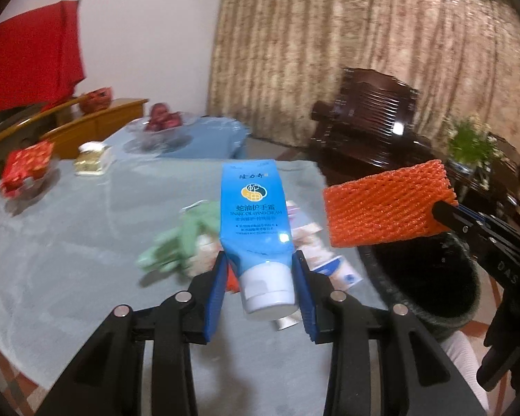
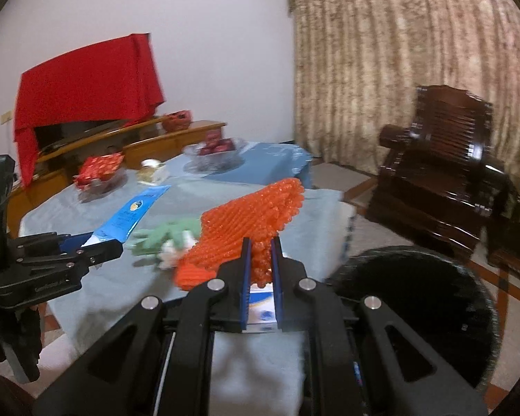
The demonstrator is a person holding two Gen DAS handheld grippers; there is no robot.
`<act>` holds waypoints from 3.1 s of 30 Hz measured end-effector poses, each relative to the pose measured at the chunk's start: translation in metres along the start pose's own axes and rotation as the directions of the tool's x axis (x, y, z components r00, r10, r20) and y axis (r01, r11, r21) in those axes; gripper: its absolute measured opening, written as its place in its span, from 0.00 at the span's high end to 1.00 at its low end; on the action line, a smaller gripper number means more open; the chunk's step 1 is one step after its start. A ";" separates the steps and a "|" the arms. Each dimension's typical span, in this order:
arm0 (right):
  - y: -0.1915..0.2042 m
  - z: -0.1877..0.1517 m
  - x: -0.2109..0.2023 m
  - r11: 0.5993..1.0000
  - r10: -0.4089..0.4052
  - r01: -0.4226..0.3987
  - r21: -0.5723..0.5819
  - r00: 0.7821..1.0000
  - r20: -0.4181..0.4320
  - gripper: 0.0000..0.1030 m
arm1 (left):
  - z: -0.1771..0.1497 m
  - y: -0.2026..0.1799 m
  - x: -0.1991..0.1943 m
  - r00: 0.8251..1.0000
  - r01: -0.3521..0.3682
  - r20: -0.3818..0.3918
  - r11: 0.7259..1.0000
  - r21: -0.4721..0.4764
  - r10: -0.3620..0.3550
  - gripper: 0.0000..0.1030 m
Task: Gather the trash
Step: 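Lift the tube and orange net over the bin and release both, then move both open grippers back to the trash pile on the table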
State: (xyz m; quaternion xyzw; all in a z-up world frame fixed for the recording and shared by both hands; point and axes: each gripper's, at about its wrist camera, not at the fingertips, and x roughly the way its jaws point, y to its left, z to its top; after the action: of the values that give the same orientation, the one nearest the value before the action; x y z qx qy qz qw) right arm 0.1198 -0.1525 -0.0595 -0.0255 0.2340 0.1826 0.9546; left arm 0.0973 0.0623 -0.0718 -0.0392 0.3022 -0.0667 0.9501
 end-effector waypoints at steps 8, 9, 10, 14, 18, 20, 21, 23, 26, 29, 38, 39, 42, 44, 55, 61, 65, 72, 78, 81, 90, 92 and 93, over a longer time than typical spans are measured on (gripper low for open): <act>-0.068 -0.012 -0.021 0.985 -0.162 0.162 0.062 0.987 -0.001 0.90 | 0.014 -0.067 0.033 0.989 0.145 -0.019 0.987 0.075 -0.144 0.64; -0.073 -0.014 -0.022 0.982 -0.175 0.174 0.068 0.985 -0.004 0.91 | 0.015 -0.077 0.037 0.986 0.167 -0.022 0.982 0.085 -0.166 0.64; -0.082 -0.017 -0.025 0.978 -0.194 0.193 0.076 0.981 -0.006 0.90 | 0.016 -0.082 0.039 0.983 0.181 -0.024 0.979 0.091 -0.180 0.64; -0.104 -0.025 -0.030 0.962 -0.254 0.254 0.095 0.967 -0.019 0.90 | 0.020 -0.116 0.054 0.970 0.244 -0.032 0.961 0.129 -0.242 0.64; -0.129 -0.037 -0.033 0.946 -0.304 0.306 0.109 0.952 -0.040 0.91 | 0.023 -0.146 0.072 0.955 0.297 -0.055 0.944 0.147 -0.292 0.64; -0.140 -0.045 -0.033 0.937 -0.323 0.328 0.122 0.945 -0.057 0.91 | 0.022 -0.161 0.081 0.948 0.317 -0.067 0.935 0.160 -0.310 0.64; -0.143 -0.047 -0.033 0.934 -0.328 0.334 0.127 0.942 -0.063 0.90 | 0.023 -0.165 0.085 0.945 0.326 -0.073 0.931 0.165 -0.318 0.64; -0.155 -0.055 -0.031 0.924 -0.346 0.355 0.140 0.934 -0.086 0.90 | 0.021 -0.175 0.094 0.940 0.340 -0.086 0.924 0.174 -0.329 0.64; -0.166 -0.064 -0.029 0.913 -0.365 0.379 0.151 0.924 -0.111 0.90 | 0.017 -0.191 0.110 0.933 0.357 -0.111 0.916 0.183 -0.342 0.64; -0.175 -0.073 -0.024 0.903 -0.383 0.402 0.154 0.913 -0.138 0.90 | 0.013 -0.202 0.123 0.929 0.366 -0.130 0.911 0.189 -0.346 0.64; -0.190 -0.093 -0.013 0.875 -0.431 0.463 0.144 0.879 -0.203 0.62 | 0.011 -0.212 0.137 0.922 0.383 -0.152 0.901 0.205 -0.357 0.44; -0.190 -0.094 -0.013 0.872 -0.437 0.468 0.142 0.876 -0.204 0.60 | 0.012 -0.212 0.136 0.923 0.381 -0.142 0.901 0.206 -0.358 0.41; -0.184 -0.095 -0.015 0.864 -0.454 0.484 0.137 0.868 -0.199 0.35 | 0.015 -0.206 0.131 0.927 0.372 -0.127 0.905 0.207 -0.352 0.34; -0.181 -0.094 -0.018 0.856 -0.470 0.497 0.144 0.863 -0.186 0.11 | 0.018 -0.196 0.127 0.934 0.355 -0.116 0.915 0.193 -0.338 0.28; -0.142 -0.063 -0.013 0.908 -0.357 0.373 0.191 0.927 -0.116 0.08 | 0.027 -0.110 0.083 0.983 0.182 -0.010 0.972 0.149 -0.182 0.16; -0.092 -0.043 0.006 0.953 -0.260 0.268 0.144 0.963 -0.073 0.08 | 0.020 -0.054 0.054 0.997 0.047 0.050 0.991 0.125 -0.054 0.16; -0.063 -0.031 0.020 0.972 -0.201 0.206 0.117 0.978 -0.052 0.08 | 0.013 -0.020 0.040 0.997 -0.030 0.071 0.995 0.100 0.023 0.16; -0.015 -0.021 0.050 0.992 -0.106 0.109 0.069 0.993 -0.050 0.08 | 0.000 0.031 0.031 0.990 -0.130 0.065 0.990 0.046 0.127 0.16; 0.007 -0.020 0.077 0.997 -0.055 0.058 0.044 0.996 -0.075 0.08 | -0.006 0.057 0.035 0.984 -0.171 0.059 0.985 0.011 0.170 0.16; 0.012 -0.022 0.093 0.998 -0.044 0.048 0.039 0.995 -0.092 0.08 | -0.009 0.067 0.039 0.982 -0.182 0.047 0.983 -0.008 0.183 0.16; 0.021 -0.032 0.141 1.000 -0.022 0.025 0.010 0.985 -0.171 0.18 | -0.015 0.078 0.062 0.981 -0.196 0.009 0.980 -0.023 0.196 0.16; 0.021 -0.035 0.149 1.000 -0.020 0.022 0.011 0.982 -0.186 0.20 | -0.018 0.078 0.068 0.981 -0.195 -0.001 0.981 -0.026 0.195 0.16; 0.021 -0.037 0.153 1.000 -0.017 0.020 0.011 0.981 -0.196 0.20 | -0.019 0.078 0.070 0.981 -0.194 -0.006 0.981 -0.026 0.194 0.16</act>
State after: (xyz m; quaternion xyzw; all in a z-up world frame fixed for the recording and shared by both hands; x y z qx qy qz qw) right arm 0.2226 -0.0864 -0.1612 -0.0395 0.3274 0.1689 0.9288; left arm 0.1512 0.1286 -0.1364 -0.0220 0.3072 0.0301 0.9509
